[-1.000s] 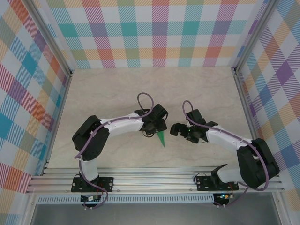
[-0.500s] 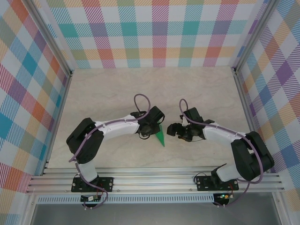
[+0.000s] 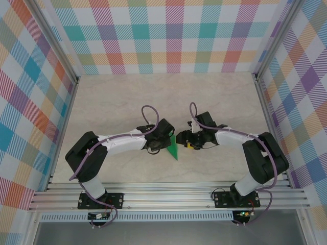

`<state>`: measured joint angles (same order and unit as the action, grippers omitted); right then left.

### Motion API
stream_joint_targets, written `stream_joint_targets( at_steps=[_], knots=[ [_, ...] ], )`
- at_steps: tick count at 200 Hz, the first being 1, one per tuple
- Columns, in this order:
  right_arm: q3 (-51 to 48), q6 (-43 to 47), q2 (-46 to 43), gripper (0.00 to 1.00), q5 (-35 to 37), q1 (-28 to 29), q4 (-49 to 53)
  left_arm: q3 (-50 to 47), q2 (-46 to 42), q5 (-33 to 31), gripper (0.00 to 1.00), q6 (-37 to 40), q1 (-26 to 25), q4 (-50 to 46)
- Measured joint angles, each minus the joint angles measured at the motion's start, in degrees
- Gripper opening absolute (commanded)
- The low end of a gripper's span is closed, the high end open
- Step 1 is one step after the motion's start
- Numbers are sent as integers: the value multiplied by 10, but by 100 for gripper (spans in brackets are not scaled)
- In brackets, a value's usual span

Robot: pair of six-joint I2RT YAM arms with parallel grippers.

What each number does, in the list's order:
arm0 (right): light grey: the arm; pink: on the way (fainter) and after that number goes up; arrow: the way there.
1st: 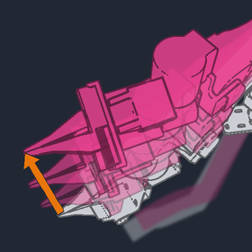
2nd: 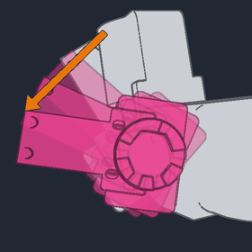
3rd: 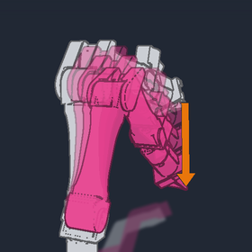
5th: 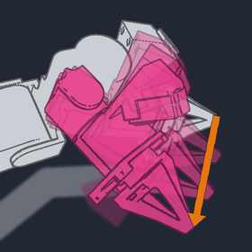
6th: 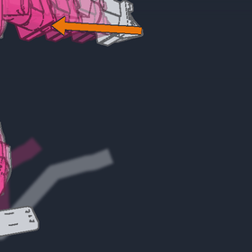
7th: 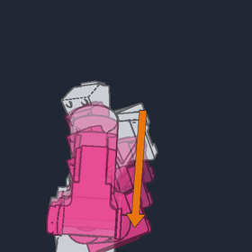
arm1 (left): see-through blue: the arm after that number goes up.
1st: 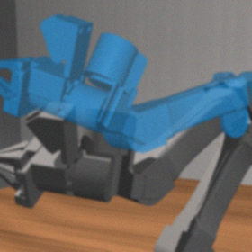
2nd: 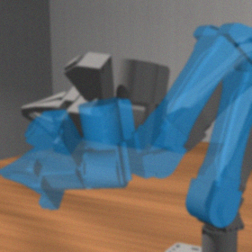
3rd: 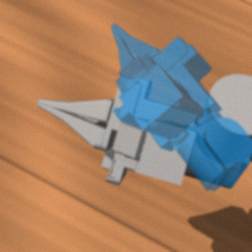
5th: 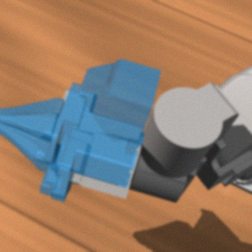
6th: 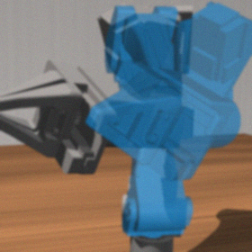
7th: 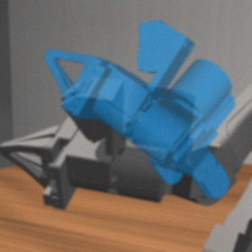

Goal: Fold a paper plane with a square sheet of paper (pick it up from the middle)
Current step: Turn over a paper plane at the center of the table, then pick up the paper plane from the center of the table.

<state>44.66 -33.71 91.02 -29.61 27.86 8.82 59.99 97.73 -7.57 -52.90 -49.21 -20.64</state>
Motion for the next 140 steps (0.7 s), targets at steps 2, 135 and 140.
stream_joint_targets(
  at_steps=[2,135,140],
  knots=[
    [2,1,3,72,-1,0,0,-1,0,0,7,0,0,0],
    [54,32,87,65,-57,22,-4,-17,-4,10,8,0,4,30],
    [54,32,87,64,-59,22,-5,-17,-4,10,8,0,4,30]
  ],
)
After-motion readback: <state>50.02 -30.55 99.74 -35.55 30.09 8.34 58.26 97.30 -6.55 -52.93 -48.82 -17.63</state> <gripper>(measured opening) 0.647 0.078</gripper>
